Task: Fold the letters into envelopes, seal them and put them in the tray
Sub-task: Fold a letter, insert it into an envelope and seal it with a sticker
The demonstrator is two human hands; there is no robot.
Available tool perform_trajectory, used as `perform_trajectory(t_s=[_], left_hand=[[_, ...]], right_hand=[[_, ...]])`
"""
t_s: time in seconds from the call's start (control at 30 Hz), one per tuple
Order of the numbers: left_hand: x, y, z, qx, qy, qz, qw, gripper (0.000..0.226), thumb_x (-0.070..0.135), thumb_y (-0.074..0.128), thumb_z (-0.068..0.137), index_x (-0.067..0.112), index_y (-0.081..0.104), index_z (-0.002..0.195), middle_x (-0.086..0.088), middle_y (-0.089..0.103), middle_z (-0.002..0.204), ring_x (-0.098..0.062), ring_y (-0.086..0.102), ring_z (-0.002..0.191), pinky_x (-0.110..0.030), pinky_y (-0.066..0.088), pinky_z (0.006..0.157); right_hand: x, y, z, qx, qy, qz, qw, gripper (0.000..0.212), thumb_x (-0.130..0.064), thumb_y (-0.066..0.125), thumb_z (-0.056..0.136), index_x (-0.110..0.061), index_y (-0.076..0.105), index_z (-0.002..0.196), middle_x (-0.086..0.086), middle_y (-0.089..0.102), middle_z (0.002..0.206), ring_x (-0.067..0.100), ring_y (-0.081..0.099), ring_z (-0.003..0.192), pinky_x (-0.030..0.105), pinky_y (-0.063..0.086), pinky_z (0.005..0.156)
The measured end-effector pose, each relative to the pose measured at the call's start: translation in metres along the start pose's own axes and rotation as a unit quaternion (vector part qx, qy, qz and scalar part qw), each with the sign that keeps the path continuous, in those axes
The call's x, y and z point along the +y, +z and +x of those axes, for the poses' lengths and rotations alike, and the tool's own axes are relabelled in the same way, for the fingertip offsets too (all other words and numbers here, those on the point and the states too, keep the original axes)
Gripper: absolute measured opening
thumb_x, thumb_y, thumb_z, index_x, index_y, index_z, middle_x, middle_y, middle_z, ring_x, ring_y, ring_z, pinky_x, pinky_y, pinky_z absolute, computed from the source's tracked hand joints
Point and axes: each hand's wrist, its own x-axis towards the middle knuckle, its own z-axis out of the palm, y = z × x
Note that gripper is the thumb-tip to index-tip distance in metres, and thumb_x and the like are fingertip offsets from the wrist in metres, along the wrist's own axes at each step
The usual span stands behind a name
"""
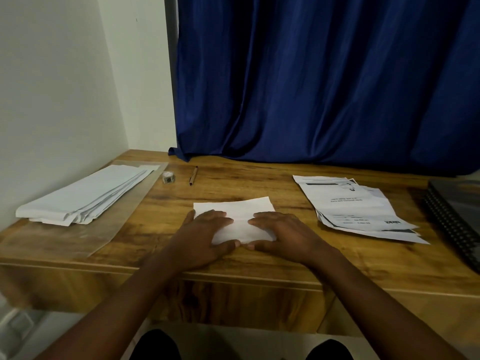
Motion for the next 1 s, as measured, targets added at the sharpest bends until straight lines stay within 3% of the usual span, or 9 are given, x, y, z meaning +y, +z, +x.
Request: perform_trajectory(t_s=[0.13, 0.2, 0.27, 0.4, 0.5, 0.6, 0.8, 0.9, 1.0], left_hand=[[0.004, -0.009, -0.004, 0.008, 0.025, -0.023, 0.999, 0.073, 0.079, 0.047, 0.086, 0.039, 0.046, 0.147, 0.017, 0.036, 0.145, -0.012, 0.047, 0.126, -0.032, 0.041, 0.107], [0.007, -0.012, -0.003, -0.001, 0.022, -0.017, 1.000, 0.080, 0.083, 0.050, 0.082, 0.039, 0.044, 0.148, 0.019, 0.038, 0.141, -0.010, 0.049, 0.119, -0.027, 0.044, 0.100], [0.008, -0.014, -0.001, -0.003, 0.021, 0.000, 1.000, 0.085, 0.081, 0.052, 0.082, 0.039, 0.037, 0.153, 0.016, 0.040, 0.148, -0.011, 0.049, 0.125, -0.029, 0.044, 0.103], [0.011, -0.022, 0.003, 0.000, 0.022, 0.031, 0.999, 0.075, 0.065, 0.058, 0.088, 0.038, 0.035, 0.154, 0.007, 0.047, 0.152, -0.014, 0.050, 0.131, -0.033, 0.044, 0.105], [0.010, -0.030, 0.008, 0.014, 0.021, 0.058, 0.998, 0.061, 0.053, 0.061, 0.089, 0.040, 0.042, 0.145, 0.007, 0.064, 0.131, -0.014, 0.061, 0.110, -0.030, 0.050, 0.087], [0.009, -0.038, 0.014, 0.025, 0.025, 0.045, 0.998, 0.024, 0.044, 0.059, 0.094, 0.039, 0.057, 0.118, 0.011, 0.070, 0.105, -0.012, 0.063, 0.090, -0.031, 0.049, 0.072], [0.000, -0.055, 0.036, -0.038, 0.027, -0.054, 0.997, 0.029, 0.054, 0.055, 0.099, 0.033, 0.074, 0.098, 0.012, 0.070, 0.090, -0.004, 0.062, 0.078, -0.036, 0.054, 0.072], [-0.005, -0.061, 0.044, -0.021, 0.024, -0.104, 0.994, 0.021, 0.045, 0.060, 0.099, 0.032, 0.070, 0.113, 0.014, 0.070, 0.108, -0.003, 0.063, 0.094, -0.031, 0.051, 0.082], [-0.011, -0.063, 0.054, 0.006, -0.018, -0.108, 0.994, 0.039, 0.050, 0.063, 0.095, 0.031, 0.061, 0.130, 0.010, 0.065, 0.129, -0.009, 0.061, 0.111, -0.031, 0.049, 0.092]], right_hand=[[-0.004, -0.017, -0.007, 0.013, -0.038, -0.064, 0.997, 0.069, -0.074, 0.049, 0.091, -0.040, 0.042, 0.151, -0.015, 0.048, 0.155, 0.011, 0.050, 0.135, 0.036, 0.046, 0.107], [-0.007, -0.023, -0.005, 0.012, -0.050, -0.092, 0.994, 0.067, -0.073, 0.047, 0.092, -0.040, 0.043, 0.150, -0.013, 0.052, 0.152, 0.012, 0.055, 0.130, 0.036, 0.048, 0.103], [-0.007, -0.025, -0.004, 0.021, -0.058, -0.110, 0.992, 0.066, -0.072, 0.044, 0.093, -0.040, 0.042, 0.150, -0.010, 0.058, 0.147, 0.015, 0.060, 0.123, 0.036, 0.050, 0.098], [-0.010, -0.030, -0.002, 0.061, -0.054, -0.109, 0.991, 0.059, -0.066, 0.044, 0.097, -0.041, 0.041, 0.151, -0.006, 0.061, 0.143, 0.019, 0.064, 0.117, 0.037, 0.051, 0.092], [-0.012, -0.033, 0.000, 0.096, -0.056, -0.079, 0.991, 0.053, -0.061, 0.045, 0.100, -0.039, 0.046, 0.148, -0.011, 0.057, 0.147, 0.015, 0.060, 0.122, 0.035, 0.047, 0.095], [-0.012, -0.037, 0.006, 0.089, -0.050, -0.067, 0.993, 0.057, -0.068, 0.048, 0.095, -0.040, 0.049, 0.145, -0.015, 0.057, 0.146, 0.011, 0.056, 0.126, 0.033, 0.044, 0.097], [-0.008, -0.044, 0.020, 0.113, -0.038, -0.010, 0.993, 0.041, -0.055, 0.059, 0.096, -0.042, 0.059, 0.135, -0.017, 0.068, 0.120, 0.006, 0.062, 0.103, 0.020, 0.041, 0.070], [-0.001, -0.044, 0.029, 0.141, -0.012, 0.028, 0.989, 0.041, -0.054, 0.059, 0.095, -0.041, 0.060, 0.134, -0.013, 0.072, 0.117, 0.011, 0.066, 0.104, 0.031, 0.053, 0.082], [0.002, -0.044, 0.040, 0.153, 0.016, 0.031, 0.988, 0.049, -0.054, 0.058, 0.097, -0.036, 0.053, 0.142, -0.009, 0.069, 0.126, 0.015, 0.064, 0.113, 0.033, 0.052, 0.093]])
